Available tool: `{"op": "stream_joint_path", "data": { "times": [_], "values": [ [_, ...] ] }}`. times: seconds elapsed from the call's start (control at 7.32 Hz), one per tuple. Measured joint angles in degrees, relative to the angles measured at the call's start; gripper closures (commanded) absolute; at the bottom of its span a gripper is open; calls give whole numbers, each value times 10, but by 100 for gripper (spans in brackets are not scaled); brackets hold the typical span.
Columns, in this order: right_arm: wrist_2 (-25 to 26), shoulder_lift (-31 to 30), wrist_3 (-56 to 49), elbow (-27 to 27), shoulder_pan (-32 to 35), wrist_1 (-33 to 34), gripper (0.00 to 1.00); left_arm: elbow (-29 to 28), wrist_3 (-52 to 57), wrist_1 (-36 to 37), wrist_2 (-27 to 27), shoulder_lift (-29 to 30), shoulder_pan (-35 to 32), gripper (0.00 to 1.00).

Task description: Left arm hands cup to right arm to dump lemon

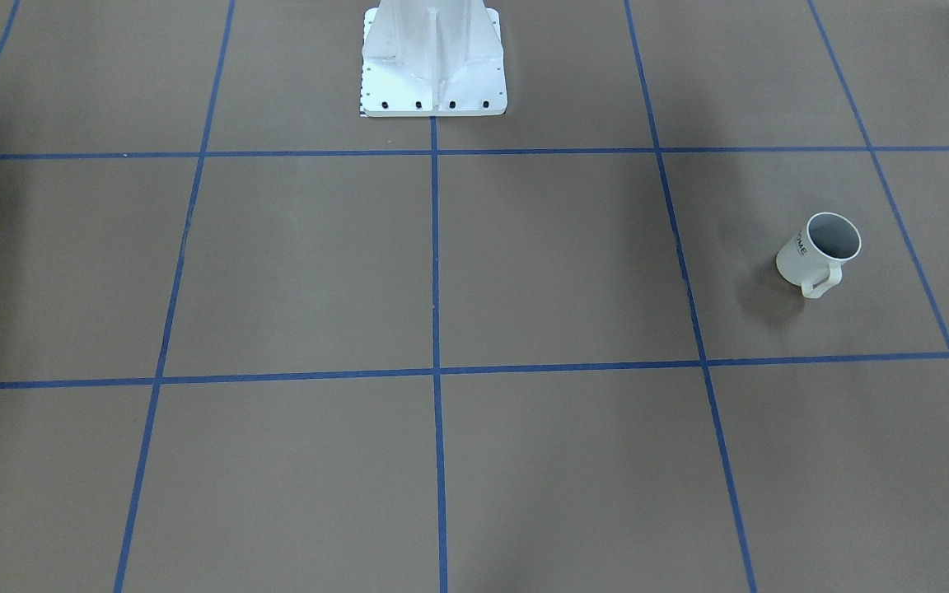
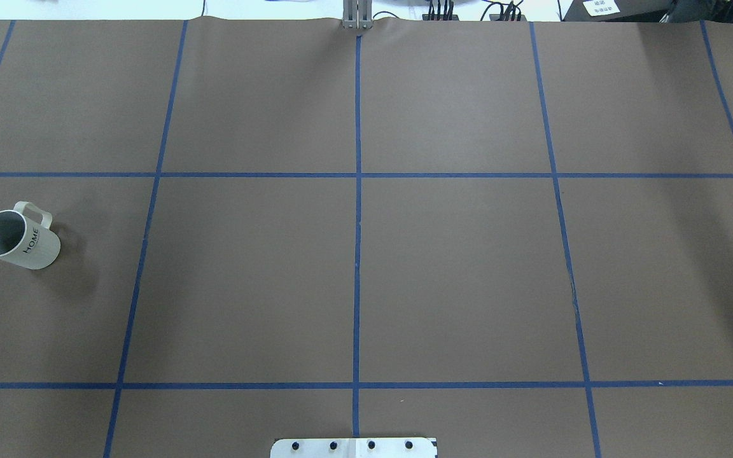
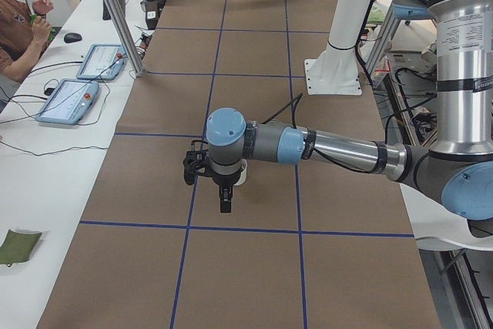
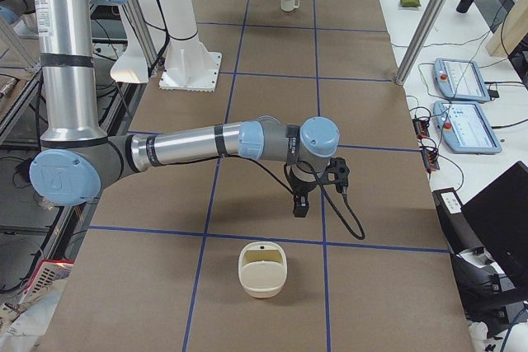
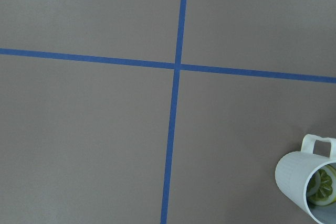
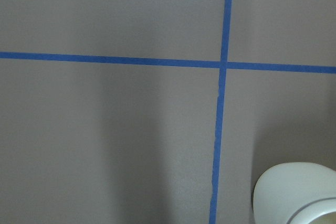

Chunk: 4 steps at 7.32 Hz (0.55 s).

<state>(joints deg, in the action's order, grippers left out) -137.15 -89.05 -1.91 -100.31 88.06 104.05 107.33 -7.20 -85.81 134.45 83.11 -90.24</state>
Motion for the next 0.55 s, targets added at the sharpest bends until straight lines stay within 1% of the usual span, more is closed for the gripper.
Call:
{"op": "stream_joint_path", "data": {
  "times": [0.27,0.55],
  "values": [
    [2,-4,9,1,0,-3,0,1,14,0,1,-5,-3,0],
    [3,-9,3,6,-2,-20,0,7,17,-6,2,-18,-4,0]
  ]
}}
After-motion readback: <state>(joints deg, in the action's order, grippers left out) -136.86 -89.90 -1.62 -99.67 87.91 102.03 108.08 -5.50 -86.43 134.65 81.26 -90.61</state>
